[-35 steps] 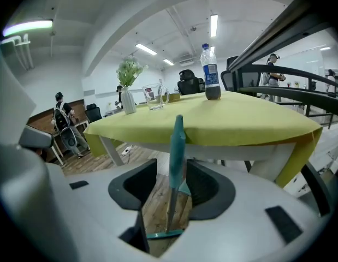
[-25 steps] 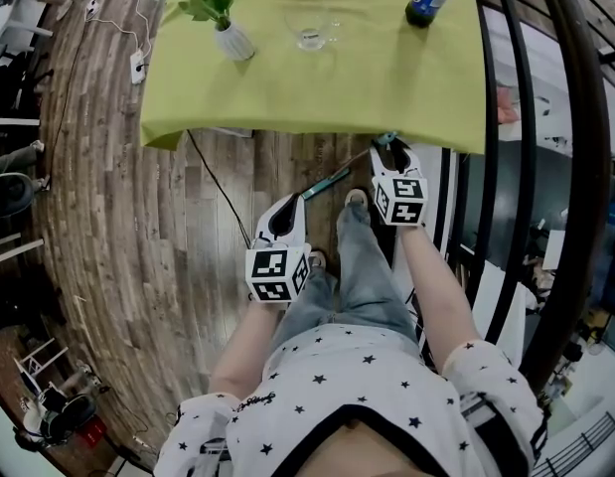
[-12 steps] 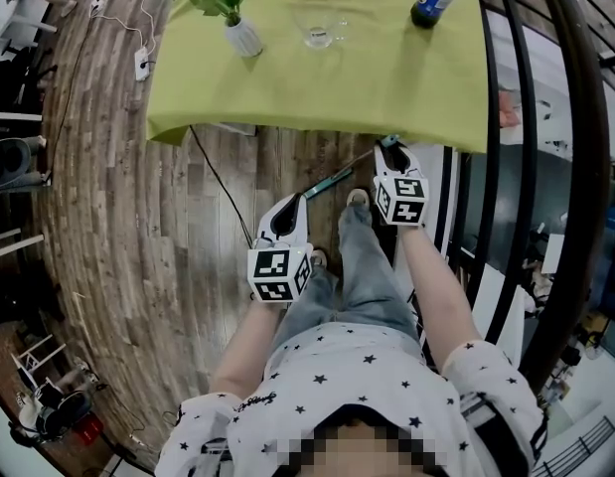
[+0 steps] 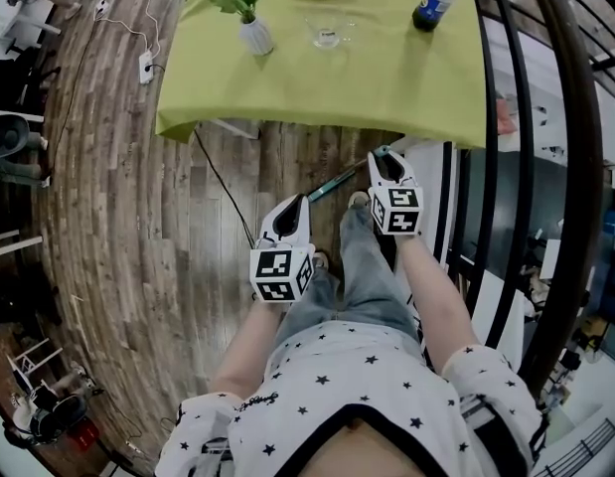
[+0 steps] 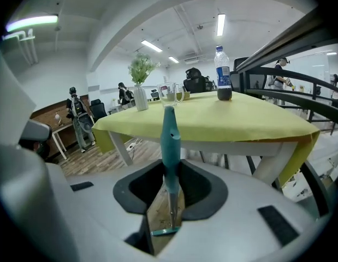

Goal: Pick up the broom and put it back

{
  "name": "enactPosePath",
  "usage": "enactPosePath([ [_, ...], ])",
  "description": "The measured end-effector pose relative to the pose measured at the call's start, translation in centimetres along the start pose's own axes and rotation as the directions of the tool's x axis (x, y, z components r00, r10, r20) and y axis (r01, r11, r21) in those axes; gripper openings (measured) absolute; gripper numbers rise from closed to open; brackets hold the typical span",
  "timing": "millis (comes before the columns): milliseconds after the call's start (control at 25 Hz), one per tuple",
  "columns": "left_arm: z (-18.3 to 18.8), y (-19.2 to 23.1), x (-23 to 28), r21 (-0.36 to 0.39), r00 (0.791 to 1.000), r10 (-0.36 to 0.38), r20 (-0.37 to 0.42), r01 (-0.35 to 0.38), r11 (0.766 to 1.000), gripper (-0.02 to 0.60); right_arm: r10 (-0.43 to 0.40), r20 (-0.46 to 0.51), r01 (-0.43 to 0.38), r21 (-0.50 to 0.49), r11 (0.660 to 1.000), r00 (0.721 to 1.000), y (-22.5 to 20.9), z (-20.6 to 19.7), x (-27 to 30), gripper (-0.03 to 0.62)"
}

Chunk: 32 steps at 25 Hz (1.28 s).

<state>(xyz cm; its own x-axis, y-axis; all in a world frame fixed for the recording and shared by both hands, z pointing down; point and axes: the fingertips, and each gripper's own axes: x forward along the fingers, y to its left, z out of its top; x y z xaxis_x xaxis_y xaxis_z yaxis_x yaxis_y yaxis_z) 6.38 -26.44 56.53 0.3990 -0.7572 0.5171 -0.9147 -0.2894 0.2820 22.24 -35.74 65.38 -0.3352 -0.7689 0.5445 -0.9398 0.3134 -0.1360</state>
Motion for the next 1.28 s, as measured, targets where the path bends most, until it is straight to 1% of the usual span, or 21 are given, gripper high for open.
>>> enactPosePath([
  [320, 0.2, 0.8, -3.5, 0.000, 1.000, 0.008, 0.023, -0.008, 1.000, 0.012, 0.016, 0.005, -0.015, -0.062, 0.998, 1.000, 3.5, 0.3, -2.0, 0.084],
  [600, -0.2, 2.8, -9.1, -0.008, 0.998, 0.026, 0.051, -0.026, 1.000, 0.012, 0.024, 0.028, -0.019, -0.139, 0.990, 0.999, 8.4, 1.4, -5.1, 0.084],
  [840, -0.3, 4.8, -15.0, -0.018, 0.995, 0.042, 0.088, -0.041, 0.999, 0.012, 0.029, 0.064, -0.017, -0.182, 0.983, 0.998, 13.3, 3.3, -9.3, 0.084],
  [1040, -0.6, 5.6, -17.8, -0.023, 0.993, 0.055, 0.108, -0.053, 0.998, 0.012, 0.045, 0.105, -0.025, -0.189, 0.982, 0.993, 15.9, 5.0, -11.7, 0.084],
  [1280, -1.1, 6.0, -22.0, -0.023, 0.990, 0.058, 0.132, -0.055, 0.998, 0.012, 0.071, 0.152, -0.037, -0.217, 0.976, 0.986, 20.0, 7.1, -15.1, 0.083],
])
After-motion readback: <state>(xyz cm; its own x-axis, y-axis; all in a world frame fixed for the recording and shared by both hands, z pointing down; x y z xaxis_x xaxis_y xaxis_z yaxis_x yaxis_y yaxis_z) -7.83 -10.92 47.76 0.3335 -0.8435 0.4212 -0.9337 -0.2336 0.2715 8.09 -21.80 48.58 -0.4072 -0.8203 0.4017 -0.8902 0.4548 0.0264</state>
